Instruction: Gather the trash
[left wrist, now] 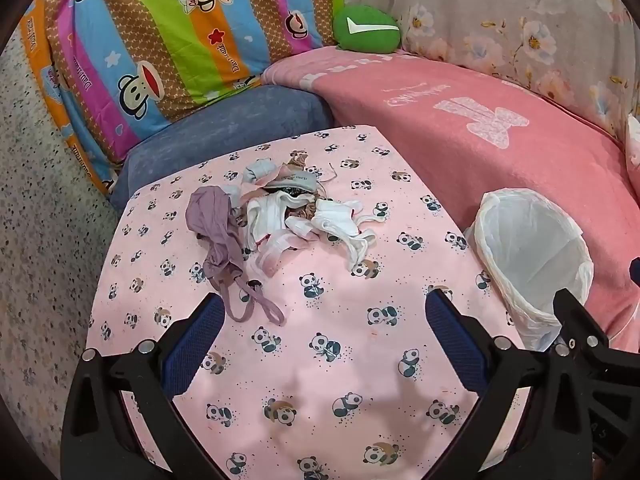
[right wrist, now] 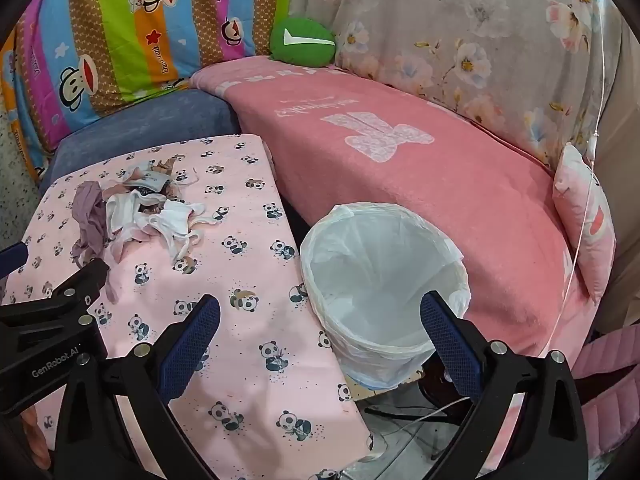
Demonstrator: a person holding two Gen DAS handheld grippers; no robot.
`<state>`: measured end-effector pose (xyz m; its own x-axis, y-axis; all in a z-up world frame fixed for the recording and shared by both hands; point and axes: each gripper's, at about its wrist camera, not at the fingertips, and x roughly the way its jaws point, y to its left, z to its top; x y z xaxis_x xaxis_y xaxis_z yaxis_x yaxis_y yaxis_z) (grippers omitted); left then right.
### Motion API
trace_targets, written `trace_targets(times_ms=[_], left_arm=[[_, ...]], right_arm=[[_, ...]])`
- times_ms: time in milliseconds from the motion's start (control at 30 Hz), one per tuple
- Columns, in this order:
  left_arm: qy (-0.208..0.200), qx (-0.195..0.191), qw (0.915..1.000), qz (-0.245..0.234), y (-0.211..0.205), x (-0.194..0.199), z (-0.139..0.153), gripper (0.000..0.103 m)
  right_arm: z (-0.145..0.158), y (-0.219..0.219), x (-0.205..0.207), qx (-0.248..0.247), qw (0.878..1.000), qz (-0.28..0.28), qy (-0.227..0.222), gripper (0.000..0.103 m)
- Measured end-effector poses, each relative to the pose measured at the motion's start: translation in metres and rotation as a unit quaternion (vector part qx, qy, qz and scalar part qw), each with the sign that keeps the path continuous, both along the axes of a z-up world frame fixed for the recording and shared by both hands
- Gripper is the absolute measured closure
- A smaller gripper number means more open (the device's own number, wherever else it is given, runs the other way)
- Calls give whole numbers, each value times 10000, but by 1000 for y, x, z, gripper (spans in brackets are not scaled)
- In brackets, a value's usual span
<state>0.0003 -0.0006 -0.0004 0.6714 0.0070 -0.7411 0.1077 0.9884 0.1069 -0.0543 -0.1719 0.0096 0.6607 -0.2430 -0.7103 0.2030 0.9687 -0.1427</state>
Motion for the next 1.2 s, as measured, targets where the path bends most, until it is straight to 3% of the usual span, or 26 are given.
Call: trace_targets(times_ms=[1200], left_arm=[[39, -74, 9999, 93, -4, -2, 2, 7]], right_arm=[[-1, -7, 1, -65, 10000, -35, 39, 5]])
